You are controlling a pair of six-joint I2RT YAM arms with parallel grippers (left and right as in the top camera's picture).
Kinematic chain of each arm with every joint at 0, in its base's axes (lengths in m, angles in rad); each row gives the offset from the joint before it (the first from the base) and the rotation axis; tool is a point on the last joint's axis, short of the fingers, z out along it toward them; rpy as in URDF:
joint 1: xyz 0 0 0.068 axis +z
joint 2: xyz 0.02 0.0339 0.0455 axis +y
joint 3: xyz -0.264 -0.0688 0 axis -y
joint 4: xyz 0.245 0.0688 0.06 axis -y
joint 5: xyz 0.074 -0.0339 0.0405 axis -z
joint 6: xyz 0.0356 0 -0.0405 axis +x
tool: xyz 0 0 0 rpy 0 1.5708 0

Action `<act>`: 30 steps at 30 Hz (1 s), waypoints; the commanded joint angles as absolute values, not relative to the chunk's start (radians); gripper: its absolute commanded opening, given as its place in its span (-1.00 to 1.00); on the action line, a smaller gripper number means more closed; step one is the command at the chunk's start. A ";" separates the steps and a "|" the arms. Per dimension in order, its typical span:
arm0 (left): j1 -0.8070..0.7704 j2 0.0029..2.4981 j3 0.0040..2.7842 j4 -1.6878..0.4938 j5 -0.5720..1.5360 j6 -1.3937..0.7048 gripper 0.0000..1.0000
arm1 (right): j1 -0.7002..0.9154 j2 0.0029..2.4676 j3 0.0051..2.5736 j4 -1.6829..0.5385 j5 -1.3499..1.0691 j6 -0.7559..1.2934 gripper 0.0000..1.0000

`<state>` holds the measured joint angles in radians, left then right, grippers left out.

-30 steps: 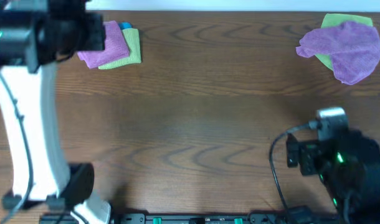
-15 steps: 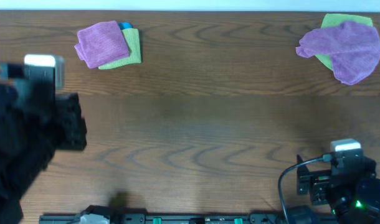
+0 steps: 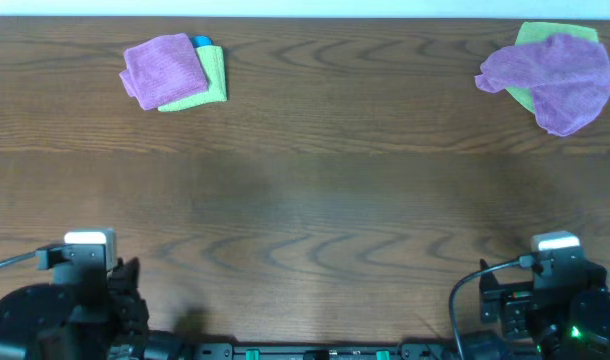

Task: Fold the cloth

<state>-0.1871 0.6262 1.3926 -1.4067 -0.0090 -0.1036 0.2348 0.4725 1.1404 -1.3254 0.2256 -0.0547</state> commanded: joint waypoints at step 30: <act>-0.191 0.626 1.377 -1.394 0.050 -0.157 0.90 | 0.229 0.466 1.156 -1.329 0.243 -0.039 0.98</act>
